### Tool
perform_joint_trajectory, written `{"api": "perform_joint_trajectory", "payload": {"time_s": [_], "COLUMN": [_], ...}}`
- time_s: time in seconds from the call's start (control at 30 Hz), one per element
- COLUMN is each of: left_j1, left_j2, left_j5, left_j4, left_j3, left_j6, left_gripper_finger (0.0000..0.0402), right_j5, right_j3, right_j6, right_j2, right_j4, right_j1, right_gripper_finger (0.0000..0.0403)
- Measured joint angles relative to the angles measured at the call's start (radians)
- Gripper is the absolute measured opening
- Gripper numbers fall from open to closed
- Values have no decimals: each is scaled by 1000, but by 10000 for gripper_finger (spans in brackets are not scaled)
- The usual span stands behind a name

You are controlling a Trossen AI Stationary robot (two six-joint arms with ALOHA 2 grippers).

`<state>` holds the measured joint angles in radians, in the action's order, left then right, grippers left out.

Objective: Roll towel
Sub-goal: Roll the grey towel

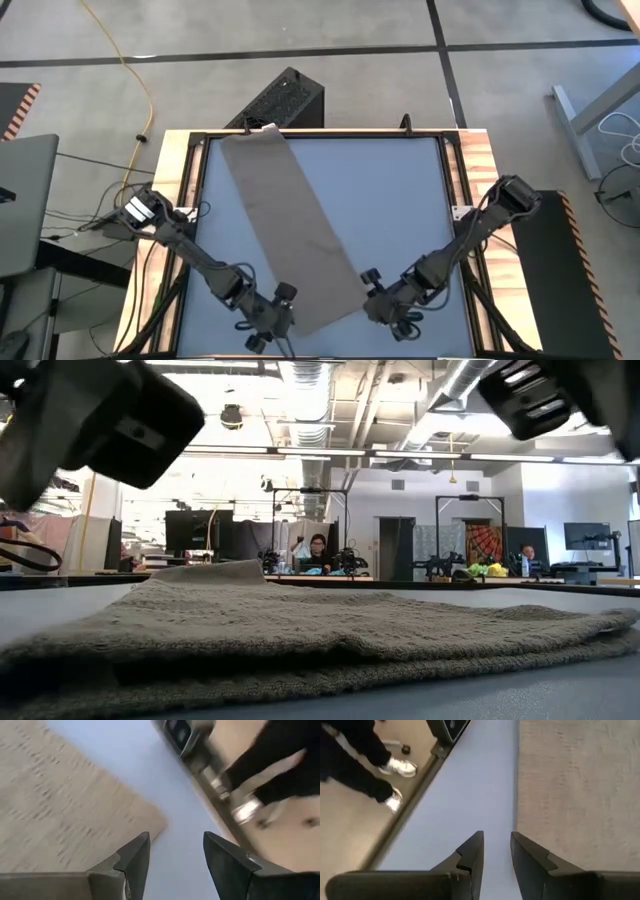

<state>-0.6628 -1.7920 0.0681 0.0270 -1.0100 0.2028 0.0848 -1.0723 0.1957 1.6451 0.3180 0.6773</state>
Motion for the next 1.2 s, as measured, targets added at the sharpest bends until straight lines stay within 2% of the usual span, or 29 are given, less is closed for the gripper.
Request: {"api": "perform_joint_trajectory", "payload": {"time_s": [0.1, 0.3, 0.37, 0.43, 0.5, 0.57, 0.63, 0.7, 0.77, 0.97, 1.2], "left_j1": [-11, -5, -5, -5, -5, -5, -10, -12, -23, -32, -29], "left_j2": [-1, -1, 0, 0, 0, -6, -9, -24, -31, -84, -205], "left_j5": [100, 104, 104, 104, 104, 110, 121, 122, 125, 170, 174], "left_j4": [13, 79, 75, 66, 67, 72, 72, 96, 99, 127, 106], "left_j3": [1, 0, 0, 0, 0, 0, 0, -1, 0, -12, -95], "left_j6": [-8, 2, 13, 23, 29, 47, 72, 83, 83, 130, 156], "left_gripper_finger": [176, 176, 176, 176, 176, 176, 176, 176, 176, 176, 176], "right_j5": [-2, -12, -59, -151, -186, -166, -98, -22, 12, 22, 23], "right_j3": [-29, -46, -46, -46, -46, -46, -46, -46, -46, -42, 15], "right_j6": [81, 145, 193, 192, 193, 200, 183, 136, 66, -77, -131], "right_j2": [0, 0, 0, 0, 0, 0, 0, 0, 0, 0, 0], "right_j4": [23, 26, 27, 26, 27, 28, 27, 23, -1, -4, 5], "right_j1": [4, -51, -85, -122, -154, -173, -177, -165, -146, -93, -57], "right_gripper_finger": [122, 122, 122, 122, 122, 122, 122, 122, 122, 122, 129]}}
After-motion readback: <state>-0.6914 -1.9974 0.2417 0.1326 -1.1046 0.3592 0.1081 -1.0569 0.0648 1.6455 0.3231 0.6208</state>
